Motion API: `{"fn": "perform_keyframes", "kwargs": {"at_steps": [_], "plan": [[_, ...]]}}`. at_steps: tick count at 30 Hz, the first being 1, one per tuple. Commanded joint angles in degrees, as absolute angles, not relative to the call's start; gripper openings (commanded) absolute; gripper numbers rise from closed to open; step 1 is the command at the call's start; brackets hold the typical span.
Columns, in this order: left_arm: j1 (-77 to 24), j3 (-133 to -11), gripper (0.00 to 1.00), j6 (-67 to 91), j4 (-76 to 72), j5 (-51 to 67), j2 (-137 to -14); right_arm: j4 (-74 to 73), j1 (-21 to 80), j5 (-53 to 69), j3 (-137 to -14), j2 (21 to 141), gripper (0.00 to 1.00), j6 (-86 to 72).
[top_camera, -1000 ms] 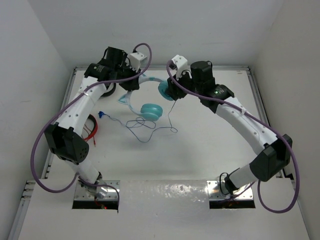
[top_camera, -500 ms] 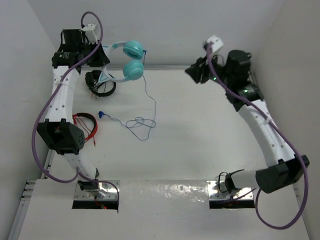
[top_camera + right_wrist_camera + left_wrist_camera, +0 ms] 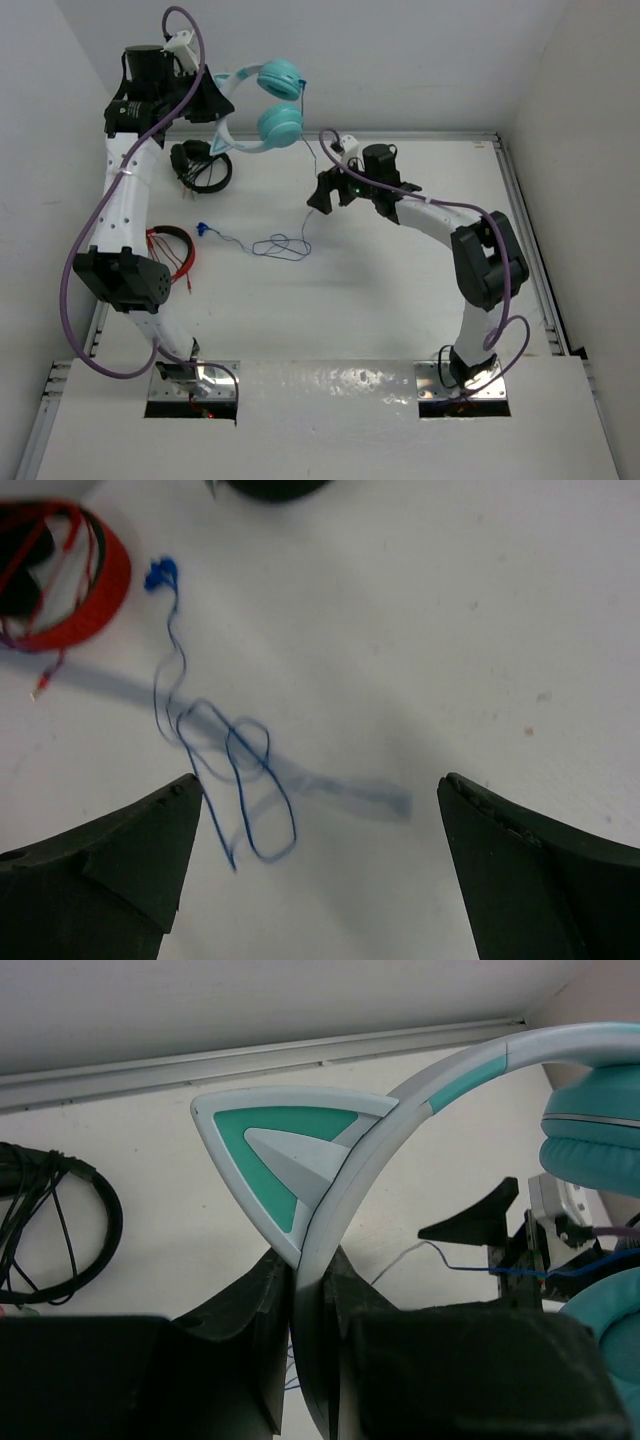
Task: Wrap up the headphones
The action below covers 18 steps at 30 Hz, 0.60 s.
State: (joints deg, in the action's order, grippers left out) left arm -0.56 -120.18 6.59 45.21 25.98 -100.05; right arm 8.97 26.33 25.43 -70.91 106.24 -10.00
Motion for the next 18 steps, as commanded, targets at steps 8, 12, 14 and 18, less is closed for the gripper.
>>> {"fn": "perform_keyframes", "kwargs": {"at_steps": [8, 12, 14, 18], "plan": [[-1.2, -121.8, 0.00, 9.9, 39.1, 35.7, -99.1, 32.6, 26.0, 26.1, -81.6, 118.5, 0.59, -29.5], [-1.2, -115.8, 0.00, 1.9, 35.7, 44.5, -97.6, 32.3, 23.3, 27.3, -83.5, 120.6, 0.02, -33.0], [-2.2, -115.2, 0.00, -4.6, 40.6, 47.5, -99.8, 25.6, 21.0, 28.6, -85.8, 118.9, 0.00, -30.6], [-11.1, -121.8, 0.00, -36.0, 69.7, 38.6, -107.0, -3.1, 19.2, 26.8, -96.9, 116.2, 0.00, -8.9]]}}
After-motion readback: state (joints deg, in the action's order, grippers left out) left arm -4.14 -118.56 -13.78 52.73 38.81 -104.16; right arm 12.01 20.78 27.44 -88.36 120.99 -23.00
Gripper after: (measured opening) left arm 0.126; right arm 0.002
